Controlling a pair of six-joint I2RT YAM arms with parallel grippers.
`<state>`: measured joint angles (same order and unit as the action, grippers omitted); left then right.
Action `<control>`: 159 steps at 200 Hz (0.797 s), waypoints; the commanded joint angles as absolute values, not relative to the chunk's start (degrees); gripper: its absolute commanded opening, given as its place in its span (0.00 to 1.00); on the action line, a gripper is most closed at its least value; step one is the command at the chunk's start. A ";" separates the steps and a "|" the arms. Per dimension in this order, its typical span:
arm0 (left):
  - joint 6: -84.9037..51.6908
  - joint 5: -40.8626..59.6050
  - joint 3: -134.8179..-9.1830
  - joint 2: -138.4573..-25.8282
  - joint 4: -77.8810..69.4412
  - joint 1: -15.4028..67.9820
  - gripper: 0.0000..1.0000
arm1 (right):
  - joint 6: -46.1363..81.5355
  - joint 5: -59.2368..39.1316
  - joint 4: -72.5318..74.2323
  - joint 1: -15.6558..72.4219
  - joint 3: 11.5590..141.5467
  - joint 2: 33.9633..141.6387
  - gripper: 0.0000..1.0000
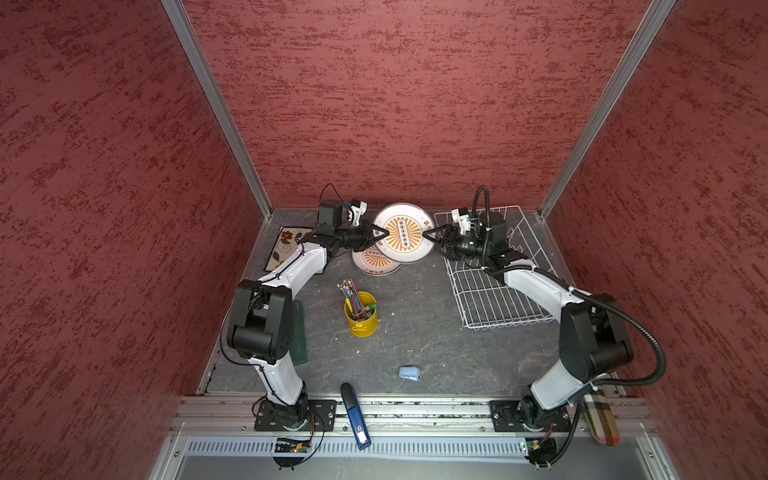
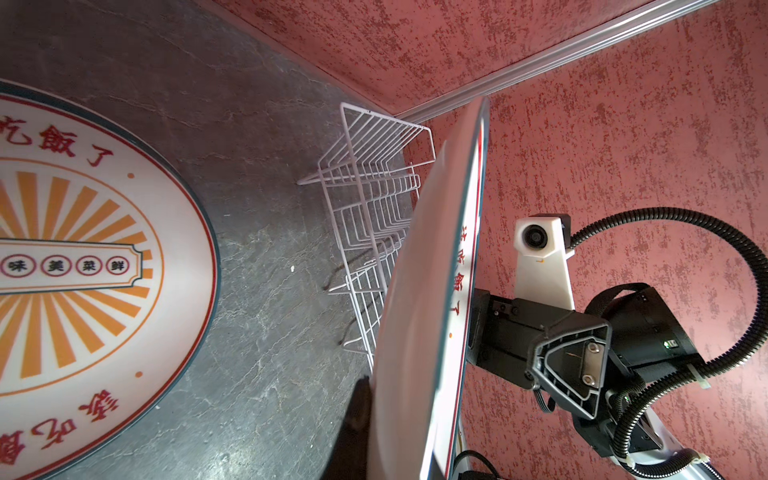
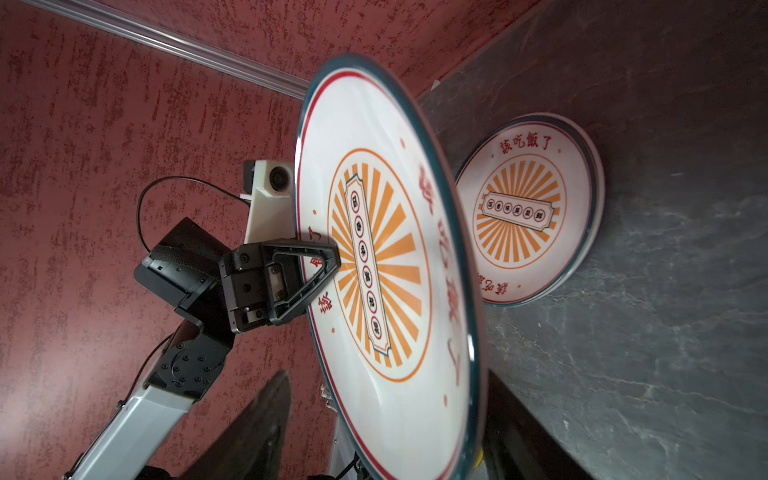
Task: Unload the plates from the dish rack
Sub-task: 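Close the left gripper on the plate rim and open the right gripper, then lower the plate onto the plate stack with the left gripper while the right draws back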
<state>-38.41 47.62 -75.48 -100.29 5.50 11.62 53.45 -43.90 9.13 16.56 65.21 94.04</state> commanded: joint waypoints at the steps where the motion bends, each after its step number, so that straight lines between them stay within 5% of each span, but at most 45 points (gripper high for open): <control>1: -38.98 48.34 -75.17 -99.10 2.81 10.49 0.00 | 52.31 -43.69 8.28 16.10 66.96 93.32 0.76; 159: -34.17 44.37 -72.29 -101.27 9.05 1.06 0.00 | 45.79 -38.37 -0.02 15.85 67.59 91.52 0.78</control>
